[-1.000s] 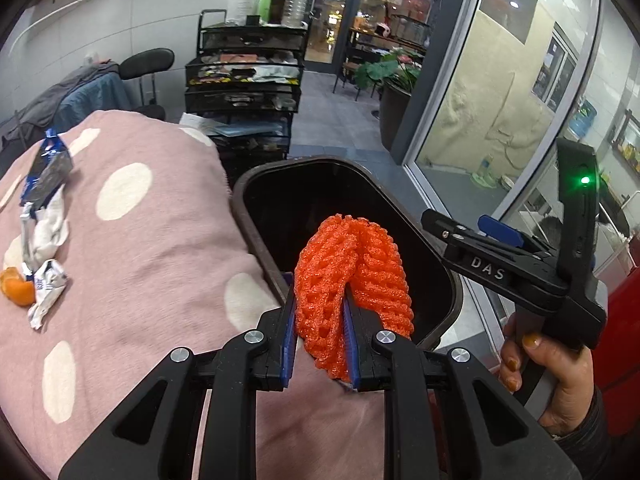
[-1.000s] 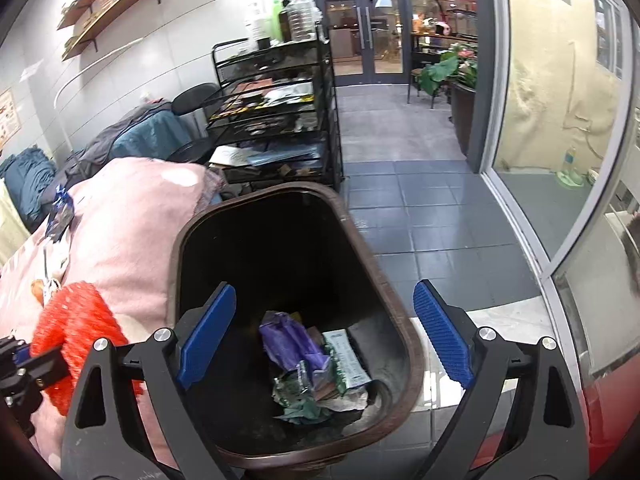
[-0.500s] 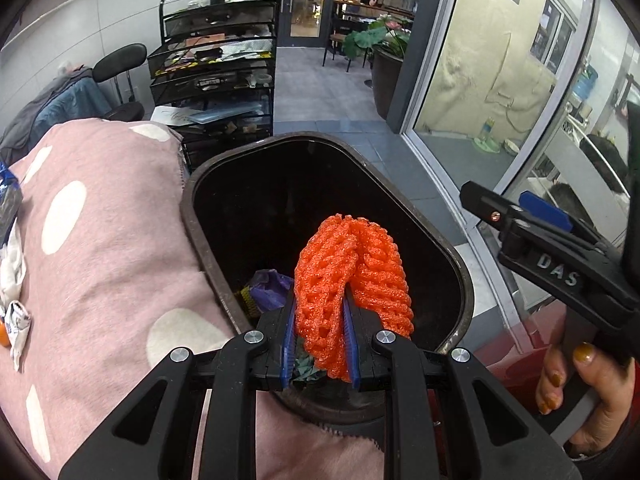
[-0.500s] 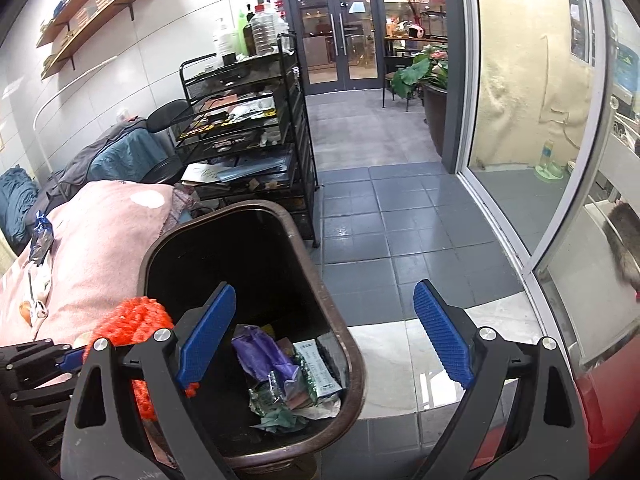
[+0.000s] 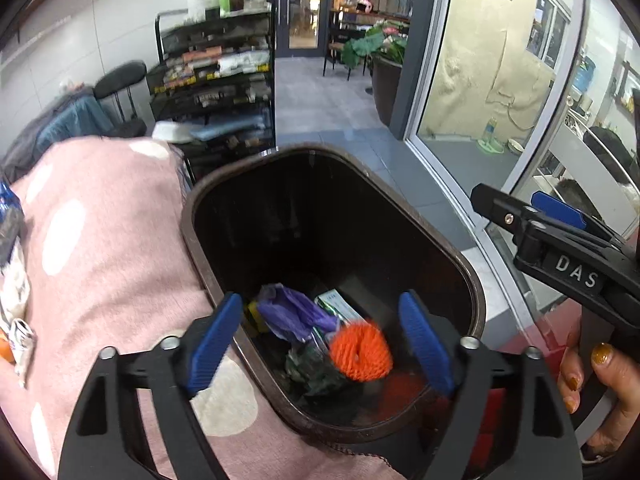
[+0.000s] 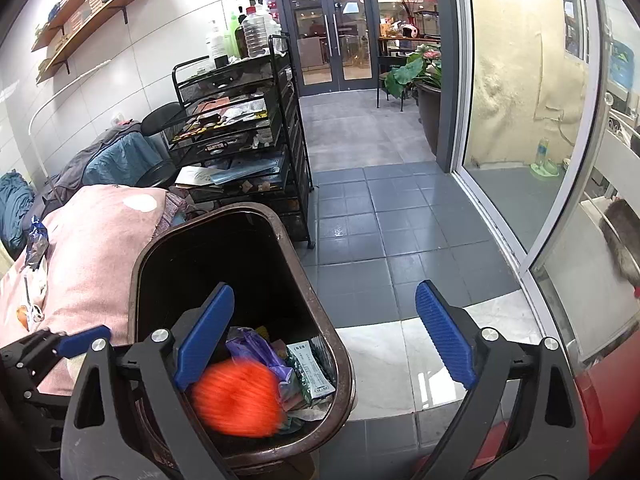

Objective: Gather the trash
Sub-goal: 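Lower the orange mesh net into the bin and open the left tool, then grasp the orange peel with the left tool while the right tool grasps the white-and-blue paper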

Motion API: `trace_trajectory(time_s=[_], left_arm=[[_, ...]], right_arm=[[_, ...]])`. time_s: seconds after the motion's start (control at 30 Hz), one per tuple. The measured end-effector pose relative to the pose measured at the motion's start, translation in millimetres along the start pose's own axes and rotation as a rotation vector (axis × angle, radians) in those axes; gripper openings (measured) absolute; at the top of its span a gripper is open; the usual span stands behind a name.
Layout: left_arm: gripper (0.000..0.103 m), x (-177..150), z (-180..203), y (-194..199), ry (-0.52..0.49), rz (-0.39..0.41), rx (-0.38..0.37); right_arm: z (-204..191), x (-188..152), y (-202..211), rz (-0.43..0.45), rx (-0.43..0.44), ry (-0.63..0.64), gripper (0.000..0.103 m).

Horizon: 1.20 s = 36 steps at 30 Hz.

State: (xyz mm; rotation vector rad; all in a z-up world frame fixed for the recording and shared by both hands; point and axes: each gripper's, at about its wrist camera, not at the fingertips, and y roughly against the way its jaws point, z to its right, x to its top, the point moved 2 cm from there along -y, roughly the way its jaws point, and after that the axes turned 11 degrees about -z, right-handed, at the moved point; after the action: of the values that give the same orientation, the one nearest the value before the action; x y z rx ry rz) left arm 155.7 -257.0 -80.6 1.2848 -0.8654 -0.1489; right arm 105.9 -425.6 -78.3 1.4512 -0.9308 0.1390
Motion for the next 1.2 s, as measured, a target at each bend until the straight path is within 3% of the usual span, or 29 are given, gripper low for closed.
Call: trace_trajectory(time_s=[0.23, 0.6, 0.87, 1.2], left_arm=[[0.091, -3.2, 0.8, 18.4, -0.028, 0.075, 0.065], [0.097, -23.4, -26.0, 59.4, 0.012, 0.182, 0.181], [0.097, -48.0, -71.0, 74.4, 0.127, 0.152, 0.227], [0.097, -89.4, -147.9, 91.6, 0.317, 0.103, 0.307]], right_arm=[[-3.2, -2.6, 2.6, 0.008, 0.013, 0.009, 0.093], [-33.9, -11.9, 11.2, 0.039, 0.081, 0.093, 0.094], [-77.4, -21.3, 16.9, 0.022, 0.165, 0.173, 0.095], [-169.3, -38.5, 13.8, -0.078, 0.298, 0.343, 0.095]])
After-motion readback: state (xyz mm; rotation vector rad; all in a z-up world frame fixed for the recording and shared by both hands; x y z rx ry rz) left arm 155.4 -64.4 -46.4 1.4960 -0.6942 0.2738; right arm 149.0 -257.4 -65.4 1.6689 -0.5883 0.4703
